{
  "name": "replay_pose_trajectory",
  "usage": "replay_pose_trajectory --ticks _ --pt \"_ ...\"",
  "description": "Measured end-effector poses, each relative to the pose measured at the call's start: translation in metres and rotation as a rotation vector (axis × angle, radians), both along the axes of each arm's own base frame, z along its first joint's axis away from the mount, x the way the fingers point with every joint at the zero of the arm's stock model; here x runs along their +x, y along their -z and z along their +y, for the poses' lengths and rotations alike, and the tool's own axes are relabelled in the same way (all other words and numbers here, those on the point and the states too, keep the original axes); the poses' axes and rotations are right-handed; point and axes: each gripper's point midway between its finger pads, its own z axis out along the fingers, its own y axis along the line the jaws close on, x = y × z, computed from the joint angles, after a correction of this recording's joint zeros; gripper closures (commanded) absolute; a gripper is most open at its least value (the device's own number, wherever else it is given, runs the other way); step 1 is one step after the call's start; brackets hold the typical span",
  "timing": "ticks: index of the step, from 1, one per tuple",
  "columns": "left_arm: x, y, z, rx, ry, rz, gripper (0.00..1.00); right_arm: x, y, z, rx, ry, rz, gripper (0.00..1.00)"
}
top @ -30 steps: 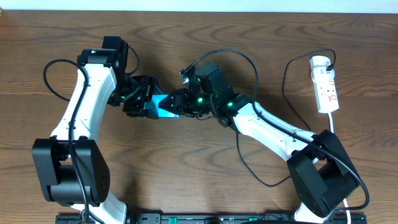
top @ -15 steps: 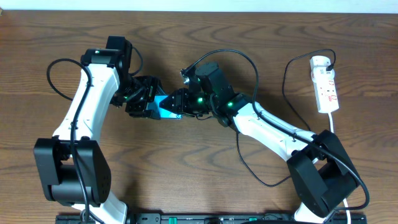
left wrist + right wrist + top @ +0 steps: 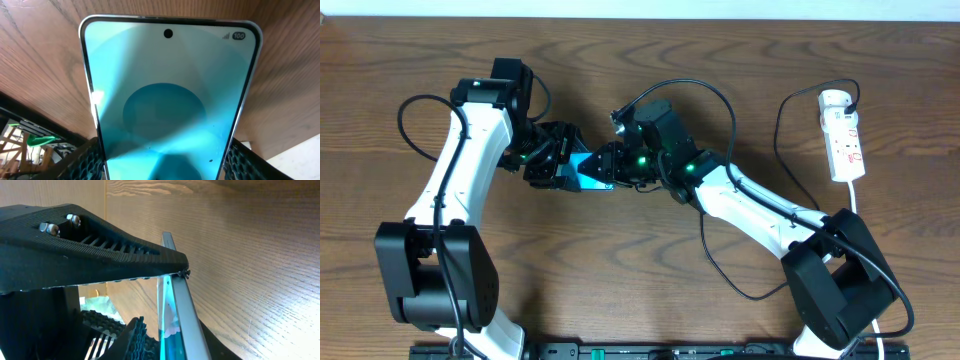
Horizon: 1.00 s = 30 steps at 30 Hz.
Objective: Plug charger to phone and switch on socket
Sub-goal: 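Grasp the phone's top edge with the right gripper, then open the left gripper, releasing the phone to the right gripper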
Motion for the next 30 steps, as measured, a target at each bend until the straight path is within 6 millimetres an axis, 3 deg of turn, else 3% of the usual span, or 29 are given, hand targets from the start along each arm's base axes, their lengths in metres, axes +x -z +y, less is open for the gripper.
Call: replay_pose_trajectory --ticks 9,23,30 --pt "-0.0001 0.0000 0.0000 0.000 0.003 -0.002 0.93 0.0001 0.0000 0.0000 0.000 0.001 0.000 0.82" --pt "0.0020 -0.0012 -0.0005 -0.005 0.015 -0.018 0.93 0.0005 0.0035 -0.0017 -0.014 0.012 0.007 0.98" --pt "0.0039 -0.0030 0.0034 0.006 0.016 -0.030 0.93 -0.0021 0.0072 -0.0014 -0.021 0.006 0.013 0.99"
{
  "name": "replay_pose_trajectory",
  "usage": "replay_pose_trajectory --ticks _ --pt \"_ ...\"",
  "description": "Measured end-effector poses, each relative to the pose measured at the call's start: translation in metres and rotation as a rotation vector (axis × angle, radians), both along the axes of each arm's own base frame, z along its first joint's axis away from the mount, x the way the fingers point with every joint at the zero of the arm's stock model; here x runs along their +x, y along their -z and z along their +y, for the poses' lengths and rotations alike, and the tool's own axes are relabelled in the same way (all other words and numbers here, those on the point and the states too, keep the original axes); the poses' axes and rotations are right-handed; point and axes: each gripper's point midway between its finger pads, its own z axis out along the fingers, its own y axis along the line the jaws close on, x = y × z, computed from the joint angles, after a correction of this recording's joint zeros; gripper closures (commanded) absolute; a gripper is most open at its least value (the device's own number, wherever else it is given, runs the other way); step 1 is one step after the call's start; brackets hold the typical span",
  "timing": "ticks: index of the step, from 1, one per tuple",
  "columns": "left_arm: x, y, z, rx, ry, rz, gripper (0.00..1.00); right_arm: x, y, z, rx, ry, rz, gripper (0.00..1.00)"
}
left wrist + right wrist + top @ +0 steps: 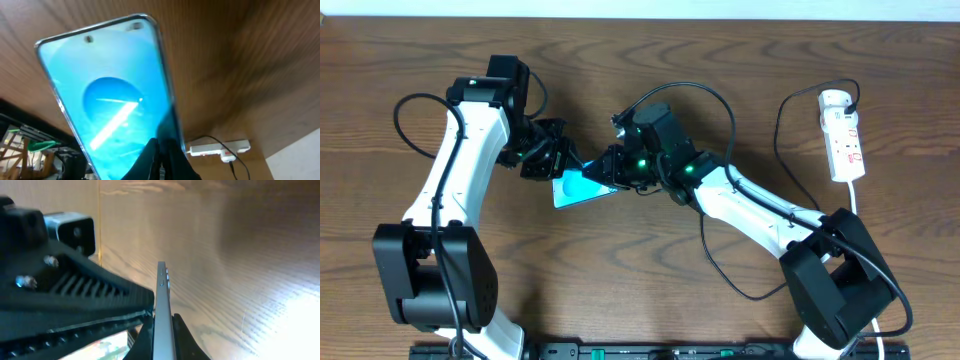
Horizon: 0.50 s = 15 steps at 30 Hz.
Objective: Plug charger to phone and switch on socket
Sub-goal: 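Open the left gripper, releasing the phone to the right gripper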
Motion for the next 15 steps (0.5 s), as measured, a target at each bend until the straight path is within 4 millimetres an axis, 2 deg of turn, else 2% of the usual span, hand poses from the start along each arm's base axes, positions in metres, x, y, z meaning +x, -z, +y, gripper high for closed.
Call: replay_pose_trajectory --ticks 5,9,13,14,15 --pt "0.000 0.000 0.000 0.000 0.001 0.000 0.92 0.002 0.001 -0.001 -0.005 0.008 -0.004 0.99" --pt "0.001 0.000 0.000 0.005 0.006 -0.008 0.87 0.000 0.002 -0.001 -0.011 0.005 0.001 0.99" --pt "0.012 0.001 0.000 0.012 0.040 -0.079 0.83 -0.001 0.006 -0.005 -0.025 0.004 0.013 0.99" --pt "0.015 0.001 0.000 0.015 0.051 -0.096 0.75 0.000 0.008 -0.007 -0.032 0.008 0.019 0.99" --pt "0.016 0.001 0.000 0.017 0.064 -0.111 0.72 0.002 0.008 -0.010 -0.035 0.013 0.024 0.99"
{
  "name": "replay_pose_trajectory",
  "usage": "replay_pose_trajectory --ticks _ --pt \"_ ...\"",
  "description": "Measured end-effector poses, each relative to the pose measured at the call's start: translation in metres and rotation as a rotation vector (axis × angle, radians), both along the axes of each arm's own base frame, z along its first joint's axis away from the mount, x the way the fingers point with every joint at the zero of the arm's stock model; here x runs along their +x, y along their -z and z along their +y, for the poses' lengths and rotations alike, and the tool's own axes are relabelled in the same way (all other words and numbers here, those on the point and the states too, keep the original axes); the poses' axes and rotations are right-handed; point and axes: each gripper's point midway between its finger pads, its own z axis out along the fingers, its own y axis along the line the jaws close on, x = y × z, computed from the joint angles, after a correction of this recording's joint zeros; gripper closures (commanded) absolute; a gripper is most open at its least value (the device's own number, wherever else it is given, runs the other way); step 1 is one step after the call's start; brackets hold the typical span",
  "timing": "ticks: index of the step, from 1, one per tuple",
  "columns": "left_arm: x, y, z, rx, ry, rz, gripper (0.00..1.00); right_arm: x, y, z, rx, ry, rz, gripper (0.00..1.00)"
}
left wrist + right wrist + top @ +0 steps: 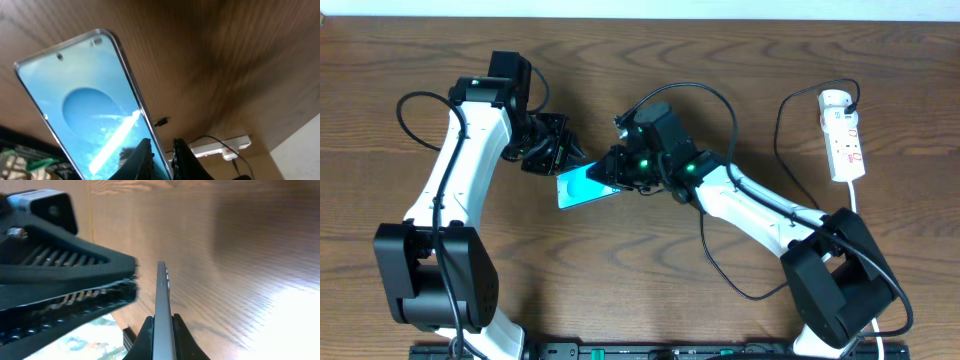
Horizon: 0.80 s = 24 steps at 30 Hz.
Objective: Plug charger to phone and switch on socket
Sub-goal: 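Open the left gripper, releasing the phone to the right gripper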
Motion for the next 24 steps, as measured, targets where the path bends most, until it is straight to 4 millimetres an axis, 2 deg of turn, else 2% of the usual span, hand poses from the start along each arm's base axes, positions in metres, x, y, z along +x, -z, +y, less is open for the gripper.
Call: replay_pose_trajectory --ticks 6,11,16,24 --pt "0.017 -0.002 0.000 0.014 0.133 -0.153 0.45 0.021 0.007 -0.028 -0.029 0.069 0.032 0.99" --pt "0.031 -0.008 -0.007 -0.002 0.290 -0.316 0.13 0.043 0.008 -0.052 -0.027 0.148 0.054 0.99" --pt "0.052 -0.031 -0.029 -0.115 0.440 -0.552 0.10 0.066 0.003 -0.075 0.018 0.251 0.118 0.99" --pt "0.055 -0.050 -0.046 -0.227 0.500 -0.656 0.09 0.105 -0.040 -0.090 0.241 0.389 0.192 0.99"
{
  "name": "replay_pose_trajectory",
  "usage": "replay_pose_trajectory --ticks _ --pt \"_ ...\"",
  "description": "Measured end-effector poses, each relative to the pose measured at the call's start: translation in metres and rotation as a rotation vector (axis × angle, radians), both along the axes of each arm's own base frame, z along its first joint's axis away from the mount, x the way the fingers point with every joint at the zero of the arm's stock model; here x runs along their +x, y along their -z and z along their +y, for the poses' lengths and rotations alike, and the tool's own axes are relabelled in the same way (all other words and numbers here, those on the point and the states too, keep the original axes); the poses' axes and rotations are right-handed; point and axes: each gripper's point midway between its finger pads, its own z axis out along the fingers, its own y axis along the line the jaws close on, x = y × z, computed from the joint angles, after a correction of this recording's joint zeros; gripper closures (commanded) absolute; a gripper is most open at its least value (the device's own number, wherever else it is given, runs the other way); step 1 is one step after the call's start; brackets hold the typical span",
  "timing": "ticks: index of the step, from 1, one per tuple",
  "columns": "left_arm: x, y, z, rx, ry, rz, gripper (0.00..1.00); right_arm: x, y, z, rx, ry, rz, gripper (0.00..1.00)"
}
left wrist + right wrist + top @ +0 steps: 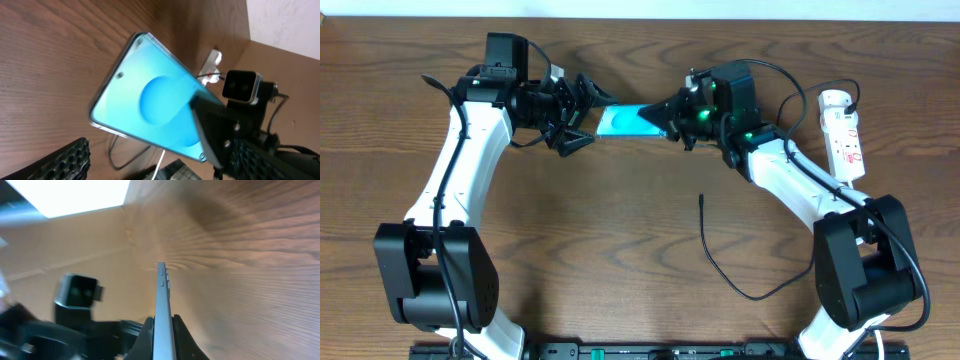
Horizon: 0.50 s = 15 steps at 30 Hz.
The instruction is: Plug charger to phone and switch on socket
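Note:
The phone (623, 120), its screen lit blue, is held off the table at the far middle, with my right gripper (667, 114) shut on its right end. In the right wrist view the phone (161, 297) shows edge-on, pinched between both fingers (146, 336). My left gripper (582, 110) is open just left of the phone and not touching it. In the left wrist view the phone (145, 107) is ahead of the wide-apart jaws. The black charger cable (707, 245) lies on the table, its free plug end (702, 198) in the middle. The white socket strip (842, 135) lies at the far right.
The cable loops from the strip's far end (850, 100) round to the table's near middle (760, 296). The wooden table (620, 300) ends at a black rail along the front. The strip also shows in the left wrist view as a white socket strip (213, 59).
My right gripper has carried the phone from mid-table to the far middle. My left gripper has gone the same way and stays open beside it. The cable's free end now lies on the table.
My left gripper first held the phone between its fingers, with my right gripper at its other end. Then my right gripper alone held it edge-on and the left stood beside it. Now the phone is farther back, still in my right gripper.

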Motion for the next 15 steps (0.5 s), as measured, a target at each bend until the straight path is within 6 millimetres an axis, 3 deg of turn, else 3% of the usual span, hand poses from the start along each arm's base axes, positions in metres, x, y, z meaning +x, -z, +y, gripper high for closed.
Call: replay_pose_trajectory --ticks 11,15 --pt "0.025 -0.023 -0.008 -0.095 -0.052 -0.069 0.09 0.024 -0.055 0.009 0.235 0.122 0.009 0.99" --pt "0.038 -0.033 -0.009 -0.130 -0.093 -0.091 0.09 0.022 -0.073 0.026 0.297 0.140 -0.020 0.99"
